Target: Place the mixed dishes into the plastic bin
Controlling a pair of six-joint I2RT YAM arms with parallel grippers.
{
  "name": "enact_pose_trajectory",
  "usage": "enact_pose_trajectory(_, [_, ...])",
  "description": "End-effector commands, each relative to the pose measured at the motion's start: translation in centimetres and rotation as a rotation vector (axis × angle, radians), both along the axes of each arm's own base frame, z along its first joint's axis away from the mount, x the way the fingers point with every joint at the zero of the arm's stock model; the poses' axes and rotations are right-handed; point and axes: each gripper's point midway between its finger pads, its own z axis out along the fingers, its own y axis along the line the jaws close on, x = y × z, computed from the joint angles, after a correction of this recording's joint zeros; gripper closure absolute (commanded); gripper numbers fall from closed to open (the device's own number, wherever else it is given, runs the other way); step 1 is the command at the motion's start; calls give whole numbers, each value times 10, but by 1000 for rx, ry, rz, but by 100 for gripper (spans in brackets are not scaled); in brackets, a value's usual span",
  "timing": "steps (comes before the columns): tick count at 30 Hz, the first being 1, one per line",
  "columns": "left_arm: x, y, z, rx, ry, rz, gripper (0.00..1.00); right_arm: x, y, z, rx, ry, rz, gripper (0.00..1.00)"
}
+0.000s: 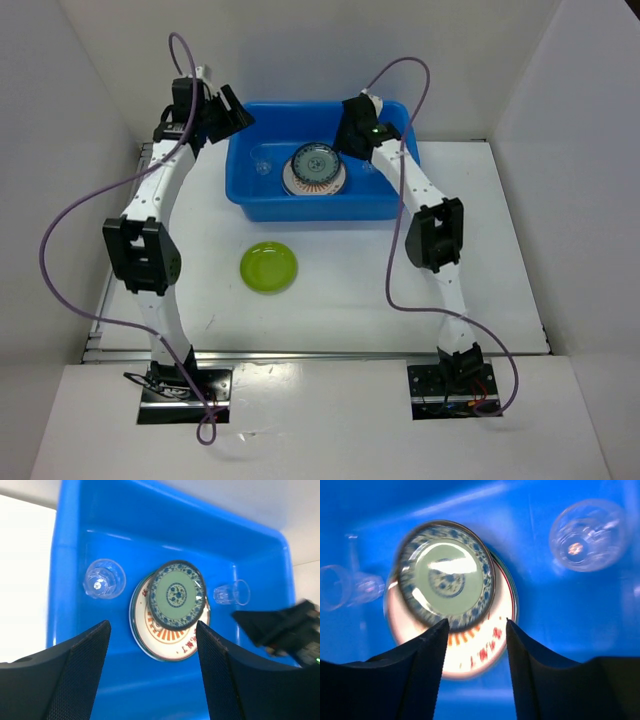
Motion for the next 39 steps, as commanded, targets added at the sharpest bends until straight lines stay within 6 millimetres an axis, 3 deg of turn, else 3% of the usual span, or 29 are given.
enact_pose_trajectory(1, [-30, 17, 57, 40, -101, 56, 23, -21, -15, 110, -39, -197, 29, 43])
enact_pose_trajectory(2, [-33, 23, 54, 54, -96, 88, 23, -27, -18, 99, -49, -172, 30, 43])
enact_pose_trajectory(3, [-41, 25, 29, 55, -37, 100, 23, -37, -23, 122, -46, -208, 36, 43])
enact_pose_trajectory(4, [-49, 25, 33, 54, -45, 100, 23, -43, -26, 126, -55, -215, 43, 43])
enact_pose_trajectory(5, [-55, 28, 23, 50, -20, 117, 23, -51, -29, 114, -67, -187, 45, 43])
enact_pose_trajectory(6, [-63, 30, 12, 57, 7, 126, 23, -56, -32, 118, -64, -194, 45, 43])
enact_pose_trajectory(7, [-78, 26, -7, 68, 44, 123, 23, -65, -36, 137, -62, -227, 50, 43])
enact_pose_trajectory(9, [-95, 19, -22, 84, 70, 117, 23, -76, -44, 126, -64, -194, 58, 43])
enact_pose_trajectory(10, [-108, 10, -16, 87, 58, 101, 23, -84, -45, 138, -51, -210, 65, 43])
enact_pose_trajectory(11, [-116, 4, -22, 90, 69, 87, 23, -90, -52, 126, -57, -179, 64, 43])
enact_pose_trajectory(12, [-125, 3, -36, 108, 99, 93, 23, -94, -54, 127, -55, -183, 64, 43])
enact_pose_trajectory(14, [-144, -13, -39, 117, 107, 55, 23, -108, -60, 135, -48, -204, 62, 42])
enact_pose_trajectory(17, [-179, -20, -71, 108, 174, 39, 23, -124, -71, 149, -38, -234, 51, 42])
enact_pose_trajectory(19, [-193, -18, -80, 77, 191, 59, 23, -131, -74, 158, -32, -252, 50, 42])
enact_pose_trajectory(20, [-202, -16, -93, 84, 221, 59, 23, -135, -75, 156, -35, -243, 51, 42])
enact_pose_trajectory(22, [-212, -16, -96, 73, 232, 81, 23, -140, -77, 170, -25, -271, 49, 42])
enact_pose_trajectory(23, [-214, -10, -98, 79, 233, 113, 23, -145, -79, 168, -29, -260, 50, 42])
enact_pose_trajectory(24, [-226, -5, -114, 88, 271, 134, 23, -149, -81, 170, -27, -265, 49, 42])
enact_pose_trajectory(25, [-233, -2, -112, 82, 260, 148, 23, -152, -82, 171, -27, -267, 49, 42])
enact_pose_trajectory(27, [-241, 1, -120, 74, 268, 166, 23, -155, -83, 167, -30, -258, 50, 42])
enact_pose_trajectory(28, [-247, 2, -135, 81, 291, 166, 25, -159, -85, 169, -28, -263, 50, 42])
enact_pose_trajectory(33, [-262, -16, -176, -7, 403, 113, 27, -166, -87, 174, -25, -270, 49, 42])
enact_pose_trajectory(39, [-262, -2, -185, 6, 385, 208, 30, -172, -91, 170, -35, -257, 42, 42])
